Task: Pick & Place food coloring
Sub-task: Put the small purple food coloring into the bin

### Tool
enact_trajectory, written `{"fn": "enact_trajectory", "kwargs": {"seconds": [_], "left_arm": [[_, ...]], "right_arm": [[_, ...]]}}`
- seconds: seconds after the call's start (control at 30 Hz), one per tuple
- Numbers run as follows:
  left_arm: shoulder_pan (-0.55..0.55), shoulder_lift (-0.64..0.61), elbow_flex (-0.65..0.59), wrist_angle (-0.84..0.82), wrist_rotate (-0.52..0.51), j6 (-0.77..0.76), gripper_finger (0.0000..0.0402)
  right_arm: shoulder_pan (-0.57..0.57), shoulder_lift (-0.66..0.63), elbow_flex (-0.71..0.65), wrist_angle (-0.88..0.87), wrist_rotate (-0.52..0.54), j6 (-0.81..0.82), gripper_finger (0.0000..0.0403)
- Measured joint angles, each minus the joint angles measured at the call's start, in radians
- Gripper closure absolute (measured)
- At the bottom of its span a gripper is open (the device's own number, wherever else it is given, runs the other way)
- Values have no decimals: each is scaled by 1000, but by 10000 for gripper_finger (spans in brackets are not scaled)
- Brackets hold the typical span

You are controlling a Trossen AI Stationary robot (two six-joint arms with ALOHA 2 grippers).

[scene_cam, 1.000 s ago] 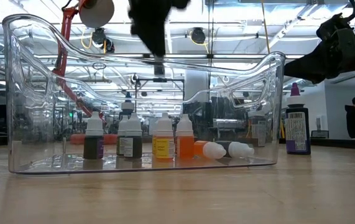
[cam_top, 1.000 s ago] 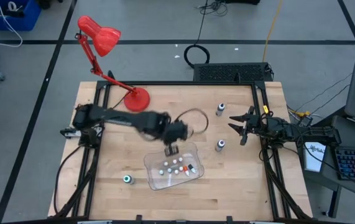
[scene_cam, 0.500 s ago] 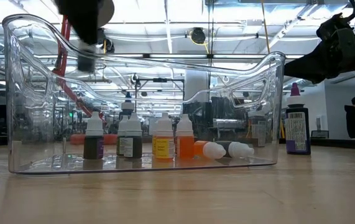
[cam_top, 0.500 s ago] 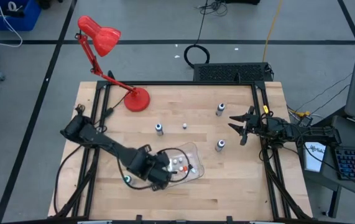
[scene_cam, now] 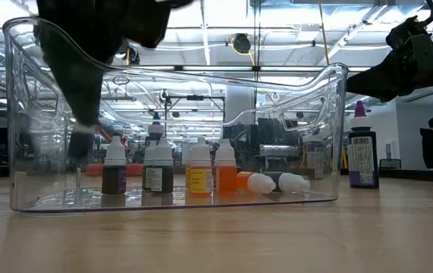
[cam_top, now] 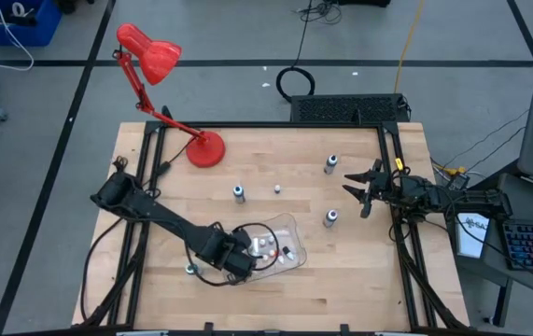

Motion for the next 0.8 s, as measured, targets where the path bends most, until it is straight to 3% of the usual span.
{"fn": "enact_trajectory", "kwargs": {"seconds": [0.33,0.8], "left_arm": [[41,0,-103,185,40,49,352],[50,0,-106,230,40,100,339]], "right_arm": [[0,0,0,0,0,0,261],[0,0,0,0,0,0,261]]}}
